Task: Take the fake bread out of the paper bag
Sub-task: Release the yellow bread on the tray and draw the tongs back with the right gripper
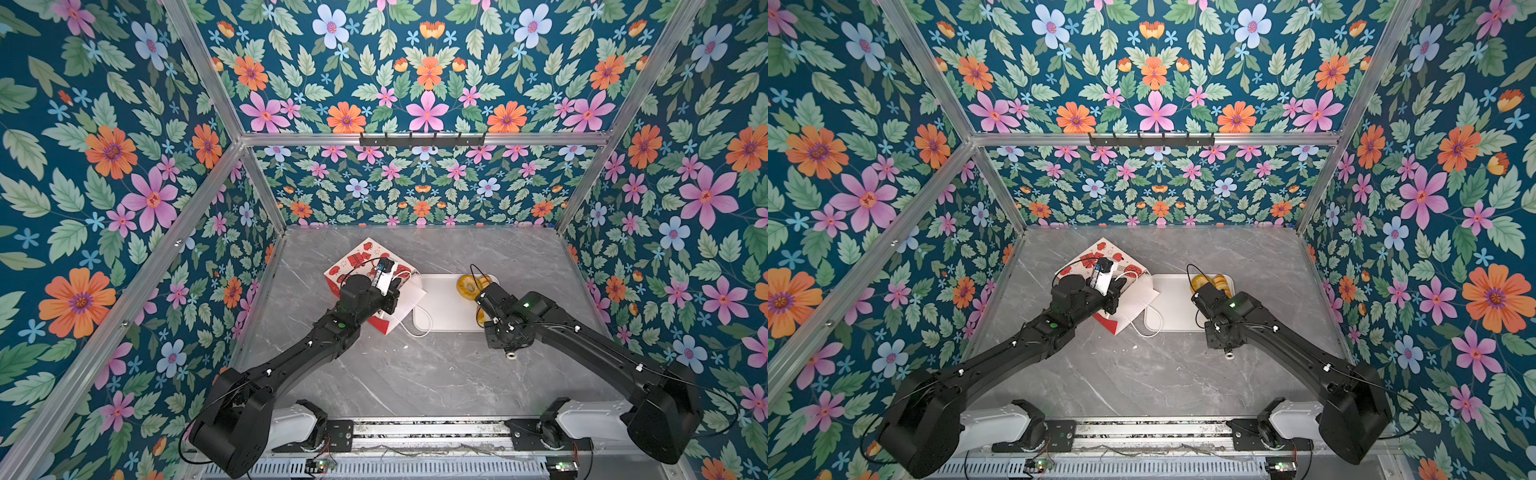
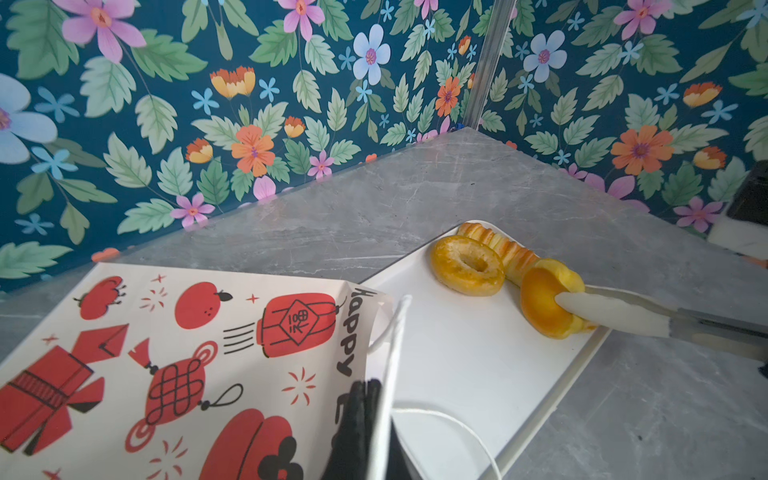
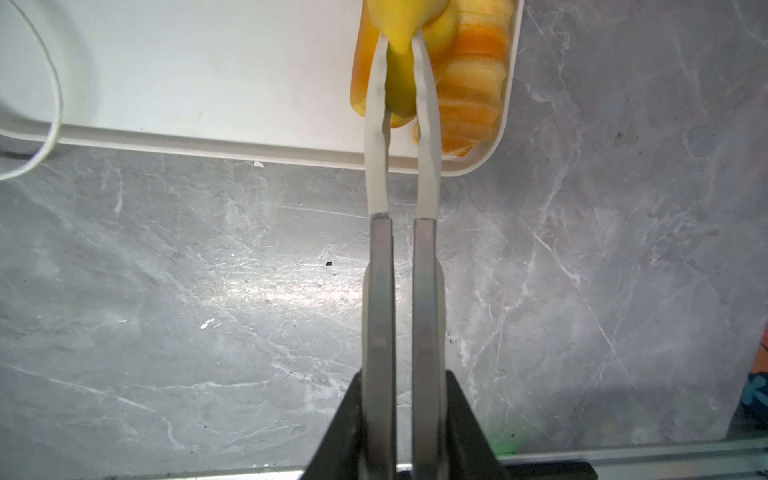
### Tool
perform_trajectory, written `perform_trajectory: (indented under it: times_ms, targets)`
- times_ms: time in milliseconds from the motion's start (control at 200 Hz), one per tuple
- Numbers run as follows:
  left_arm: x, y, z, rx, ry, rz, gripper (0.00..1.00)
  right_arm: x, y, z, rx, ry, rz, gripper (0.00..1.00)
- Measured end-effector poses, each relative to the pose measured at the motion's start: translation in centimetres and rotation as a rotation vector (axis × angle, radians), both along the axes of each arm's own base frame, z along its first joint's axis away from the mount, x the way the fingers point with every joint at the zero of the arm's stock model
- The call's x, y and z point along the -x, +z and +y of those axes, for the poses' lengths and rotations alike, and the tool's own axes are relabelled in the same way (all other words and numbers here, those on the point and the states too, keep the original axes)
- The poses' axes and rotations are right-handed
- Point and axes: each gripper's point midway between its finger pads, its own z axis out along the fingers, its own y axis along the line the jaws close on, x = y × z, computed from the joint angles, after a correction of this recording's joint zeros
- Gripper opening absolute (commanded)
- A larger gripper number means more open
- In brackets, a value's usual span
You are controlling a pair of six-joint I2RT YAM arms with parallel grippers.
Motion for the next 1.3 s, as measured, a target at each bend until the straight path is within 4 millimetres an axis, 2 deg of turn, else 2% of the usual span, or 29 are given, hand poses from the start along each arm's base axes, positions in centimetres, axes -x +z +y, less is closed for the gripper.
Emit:
perform_trajectory:
  times_ms: [235,545,950,1300]
  targets:
    - [0.0,-0.1,0.0,0.000,0.001,0.001,0.00,0.2,-1.1,2.5,-0.018,0.042,0.019,0.34]
    - [0.0,-0.1,0.0,0.002,-0.002,0.001,0.00,0.1,-1.1,4.9,-0.134,0.049,0.015,0.38]
    - [0.0,-0.3,-0.1,0.005,-0.004,0.005,0.00,0.2,-1.0,5.4,-0.164,0.044,0.015,0.38]
    - [0.0,-0.4,-0.1,0.018,-0.001,0.011,0.00,-0.8,-0.5,7.0,-0.212,0.066,0.005,0.44]
